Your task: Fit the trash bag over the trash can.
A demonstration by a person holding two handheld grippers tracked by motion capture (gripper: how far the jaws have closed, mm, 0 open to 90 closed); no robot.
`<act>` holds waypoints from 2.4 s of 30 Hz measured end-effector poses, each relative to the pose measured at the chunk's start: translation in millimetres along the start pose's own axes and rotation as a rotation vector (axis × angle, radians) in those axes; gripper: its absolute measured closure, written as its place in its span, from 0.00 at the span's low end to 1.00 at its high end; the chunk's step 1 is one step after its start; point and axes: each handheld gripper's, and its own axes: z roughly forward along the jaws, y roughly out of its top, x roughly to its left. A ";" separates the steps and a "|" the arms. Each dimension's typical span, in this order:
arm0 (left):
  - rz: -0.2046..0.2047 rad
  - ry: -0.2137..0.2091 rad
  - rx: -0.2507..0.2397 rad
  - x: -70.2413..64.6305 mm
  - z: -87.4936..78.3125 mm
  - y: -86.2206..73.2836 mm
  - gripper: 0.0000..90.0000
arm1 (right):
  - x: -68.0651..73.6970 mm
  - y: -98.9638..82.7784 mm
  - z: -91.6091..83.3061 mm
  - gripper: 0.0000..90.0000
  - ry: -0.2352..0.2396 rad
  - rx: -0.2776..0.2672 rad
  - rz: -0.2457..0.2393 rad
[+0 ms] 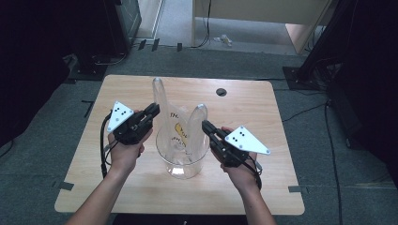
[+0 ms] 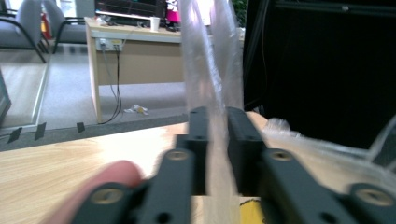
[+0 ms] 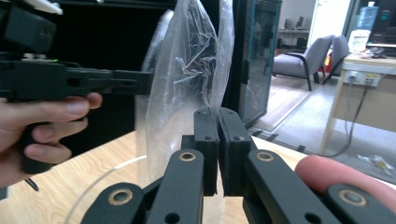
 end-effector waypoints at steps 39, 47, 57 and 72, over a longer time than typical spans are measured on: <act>-0.013 -0.225 0.180 33.3 -45.7 -86.2 0.84 | -26.5 -86.8 -8.5 0.89 -0.130 0.282 -0.009; -0.084 -0.248 0.159 45.6 -50.9 -76.0 0.53 | -30.5 -71.4 -19.4 0.92 -0.143 0.186 0.018; -0.028 -0.239 0.107 39.9 -57.2 -71.5 0.75 | -32.2 -54.5 -29.1 0.74 -0.101 0.139 0.051; 0.018 -0.230 0.071 31.8 -58.9 -68.2 0.90 | -24.5 -26.8 -22.1 0.58 -0.059 0.094 0.142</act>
